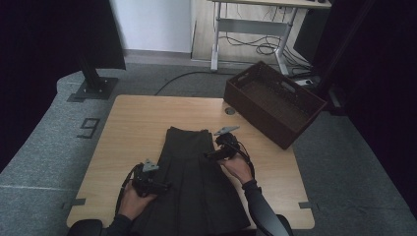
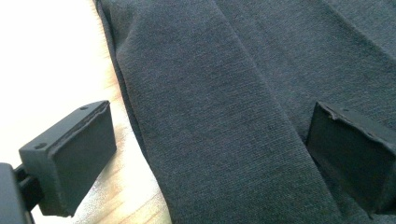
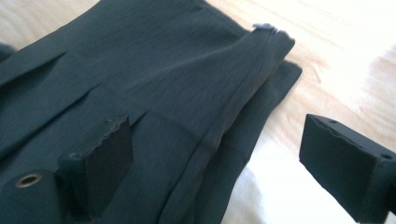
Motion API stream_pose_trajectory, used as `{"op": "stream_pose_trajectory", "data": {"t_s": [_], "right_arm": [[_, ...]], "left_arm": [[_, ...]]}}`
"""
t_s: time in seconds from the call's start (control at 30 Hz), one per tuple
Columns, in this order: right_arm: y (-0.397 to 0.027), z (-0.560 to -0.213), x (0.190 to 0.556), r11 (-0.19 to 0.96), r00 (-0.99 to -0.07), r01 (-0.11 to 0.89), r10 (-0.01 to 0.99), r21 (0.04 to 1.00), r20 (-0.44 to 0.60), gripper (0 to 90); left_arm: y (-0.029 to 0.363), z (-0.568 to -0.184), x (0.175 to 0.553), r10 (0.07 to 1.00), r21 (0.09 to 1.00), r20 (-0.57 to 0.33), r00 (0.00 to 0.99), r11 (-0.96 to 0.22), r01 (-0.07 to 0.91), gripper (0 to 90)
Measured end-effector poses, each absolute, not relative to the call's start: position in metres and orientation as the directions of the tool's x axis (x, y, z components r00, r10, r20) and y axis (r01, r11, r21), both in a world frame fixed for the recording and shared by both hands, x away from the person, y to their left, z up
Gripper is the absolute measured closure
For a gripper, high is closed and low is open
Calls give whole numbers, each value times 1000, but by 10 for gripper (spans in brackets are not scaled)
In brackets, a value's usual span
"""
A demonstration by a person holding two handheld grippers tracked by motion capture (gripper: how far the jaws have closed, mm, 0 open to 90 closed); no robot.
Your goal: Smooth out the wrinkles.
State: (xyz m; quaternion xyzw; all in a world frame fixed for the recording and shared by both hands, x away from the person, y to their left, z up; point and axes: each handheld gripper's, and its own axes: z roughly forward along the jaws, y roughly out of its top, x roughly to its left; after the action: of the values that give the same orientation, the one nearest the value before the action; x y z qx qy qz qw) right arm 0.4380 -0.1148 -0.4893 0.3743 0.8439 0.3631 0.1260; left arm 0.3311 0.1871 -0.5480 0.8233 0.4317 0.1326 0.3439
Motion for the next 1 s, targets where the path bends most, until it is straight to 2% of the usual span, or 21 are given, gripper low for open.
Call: {"op": "stream_pose_trajectory", "data": {"t_s": [0.33,0.63,0.73,0.9,0.97,1.0], "right_arm": [[-93,-494,474,460,-655,573,754,678,42,197],[-93,-518,501,446,-592,640,805,626,32,187],[-92,-524,505,462,-598,650,801,603,31,201],[-90,-533,506,466,-613,659,788,591,62,292],[-90,-531,505,475,-630,655,773,587,79,435],[-89,-529,505,473,-629,663,772,580,89,470]], "left_arm": [[187,-548,331,803,683,-80,591,-388,619,12],[187,-548,331,802,681,-77,593,-391,618,11],[187,-548,331,802,681,-77,592,-391,619,11],[187,-548,331,802,681,-78,592,-391,619,11],[187,-548,331,801,682,-78,593,-391,619,11],[187,-548,331,800,682,-80,595,-391,618,11]]}}
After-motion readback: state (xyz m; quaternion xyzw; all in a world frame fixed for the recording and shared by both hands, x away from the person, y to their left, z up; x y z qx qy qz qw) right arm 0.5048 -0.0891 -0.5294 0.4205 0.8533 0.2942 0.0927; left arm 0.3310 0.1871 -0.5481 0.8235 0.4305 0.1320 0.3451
